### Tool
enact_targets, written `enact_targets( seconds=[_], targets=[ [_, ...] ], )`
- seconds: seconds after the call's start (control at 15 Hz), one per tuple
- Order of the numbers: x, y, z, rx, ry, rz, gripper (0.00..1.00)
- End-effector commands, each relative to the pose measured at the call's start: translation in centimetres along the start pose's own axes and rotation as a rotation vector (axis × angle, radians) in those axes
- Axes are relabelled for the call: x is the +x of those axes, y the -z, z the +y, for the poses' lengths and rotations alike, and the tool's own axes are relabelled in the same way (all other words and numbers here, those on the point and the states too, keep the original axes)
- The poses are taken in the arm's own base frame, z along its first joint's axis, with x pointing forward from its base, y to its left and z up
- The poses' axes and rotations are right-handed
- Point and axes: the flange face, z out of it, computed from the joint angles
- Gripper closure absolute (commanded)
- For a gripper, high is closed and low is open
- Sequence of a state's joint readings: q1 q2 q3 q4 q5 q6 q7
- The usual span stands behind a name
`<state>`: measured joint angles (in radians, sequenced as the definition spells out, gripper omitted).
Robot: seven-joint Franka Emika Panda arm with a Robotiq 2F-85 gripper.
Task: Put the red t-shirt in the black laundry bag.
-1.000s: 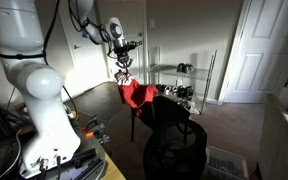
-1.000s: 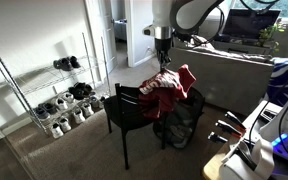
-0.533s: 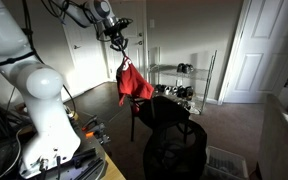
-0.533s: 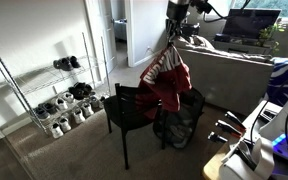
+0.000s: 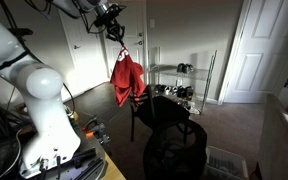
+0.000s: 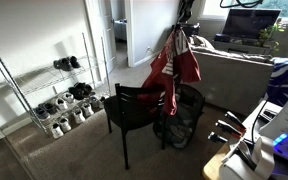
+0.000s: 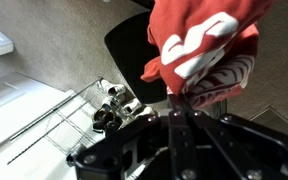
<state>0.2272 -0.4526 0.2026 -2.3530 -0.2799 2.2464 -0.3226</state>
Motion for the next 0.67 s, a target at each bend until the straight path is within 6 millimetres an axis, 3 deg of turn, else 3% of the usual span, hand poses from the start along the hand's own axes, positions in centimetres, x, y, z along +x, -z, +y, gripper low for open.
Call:
enact_targets(
  seconds=[0.0,0.6],
  targets=[
    [-0.15,0.6,0.06,-0.008,-0.021,0.008,1.0],
    [-0.13,0.18,0.28,0.003,-0.032,0.005,1.0]
  ],
)
